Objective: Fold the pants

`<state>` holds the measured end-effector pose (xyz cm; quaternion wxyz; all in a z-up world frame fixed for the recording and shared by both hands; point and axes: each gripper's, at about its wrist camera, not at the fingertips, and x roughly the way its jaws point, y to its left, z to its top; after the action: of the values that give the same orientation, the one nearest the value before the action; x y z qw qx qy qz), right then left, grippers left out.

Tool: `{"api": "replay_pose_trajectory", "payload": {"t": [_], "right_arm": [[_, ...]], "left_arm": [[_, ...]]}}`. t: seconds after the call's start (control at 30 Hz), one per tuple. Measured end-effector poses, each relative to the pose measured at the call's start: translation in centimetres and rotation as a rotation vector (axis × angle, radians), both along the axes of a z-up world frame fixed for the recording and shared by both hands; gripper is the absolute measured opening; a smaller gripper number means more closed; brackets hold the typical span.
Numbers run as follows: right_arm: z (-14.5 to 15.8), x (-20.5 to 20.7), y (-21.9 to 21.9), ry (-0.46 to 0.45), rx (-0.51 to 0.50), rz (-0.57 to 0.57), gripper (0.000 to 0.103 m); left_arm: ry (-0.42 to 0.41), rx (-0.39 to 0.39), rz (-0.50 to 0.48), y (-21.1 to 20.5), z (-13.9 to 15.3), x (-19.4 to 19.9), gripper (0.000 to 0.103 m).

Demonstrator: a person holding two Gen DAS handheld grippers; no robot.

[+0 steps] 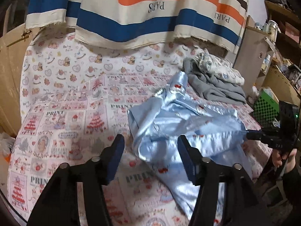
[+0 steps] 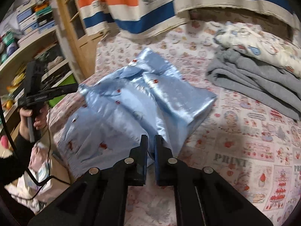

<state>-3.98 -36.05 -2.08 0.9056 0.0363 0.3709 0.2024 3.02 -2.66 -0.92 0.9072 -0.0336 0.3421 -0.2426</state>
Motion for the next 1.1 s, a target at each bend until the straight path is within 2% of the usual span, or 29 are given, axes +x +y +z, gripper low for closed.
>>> {"api": "replay_pose_trajectory", "payload": {"t": [0.07,0.13,0.2,0.27,0.3,0.43,0.67,0.73,0.77,0.8,0.87,0.9,0.93,1.0,1.1], "right_arm": [[0.0,0.3,-0.2,0.006,0.009,-0.021,0.009],[0.1,0.5,-0.4,-0.001,0.035,-0.031,0.010],[0.2,0.6,-0.3,-0.010,0.038,-0.017,0.010],[0.2,0.3,0.1,-0.024,0.006,-0.009,0.010],[0.3,0.0,0.3,-0.041,-0.013,-0.009,0.006],[0.3,-1.2,-0.3,-0.065,-0.017,-0.032,0.004],[-1.5,-1.2,-0.7,-0.010,-0.014,-0.042,0.004],[-1.4,-1.1,-0.8,-0.015,0.004,-0.049,0.004],[-1.1,-1.1,-1.0,-0.029,0.015,-0.064,0.004],[-0.5,-1.0,-1.3,-0.047,0.030,-0.085,0.004],[0.6,-0.4,-2.0,-0.075,0.051,-0.120,0.009],[1.3,0.2,-2.5,-0.090,0.059,-0.142,0.020],[1.8,0.8,-3.0,-0.100,0.068,-0.158,0.037],[2.5,2.2,-3.6,-0.093,0.071,-0.177,0.058],[2.7,4.3,-4.6,-0.036,0.077,-0.232,0.058]], "left_arm": [[0.032,0.016,0.032,-0.2,-0.4,1.2,0.058],[0.067,0.003,0.038,-0.3,-1.1,2.3,0.053],[0.091,-0.027,0.013,-0.1,-1.7,2.6,0.001],[0.095,-0.068,0.001,0.3,-1.9,2.2,0.001],[0.079,-0.075,0.007,0.6,-1.8,1.6,0.001],[0.032,-0.068,0.044,1.9,-1.3,-0.4,0.001],[0.074,-0.028,0.063,2.7,-3.1,-1.6,0.003],[0.077,-0.026,0.054,2.6,-3.1,-1.8,0.008],[0.074,-0.032,0.046,2.6,-2.7,-1.8,0.016],[0.065,-0.048,0.041,2.4,-2.0,-1.7,0.030],[0.022,-0.083,0.025,1.9,-0.2,-1.5,0.042],[-0.002,-0.090,0.010,1.4,0.7,-1.3,0.043],[-0.020,-0.084,-0.010,0.6,1.7,-0.9,0.043],[-0.032,-0.045,-0.049,-1.8,3.2,0.2,0.045],[0.007,-0.025,-0.123,-5.6,3.9,2.6,0.045]]}}
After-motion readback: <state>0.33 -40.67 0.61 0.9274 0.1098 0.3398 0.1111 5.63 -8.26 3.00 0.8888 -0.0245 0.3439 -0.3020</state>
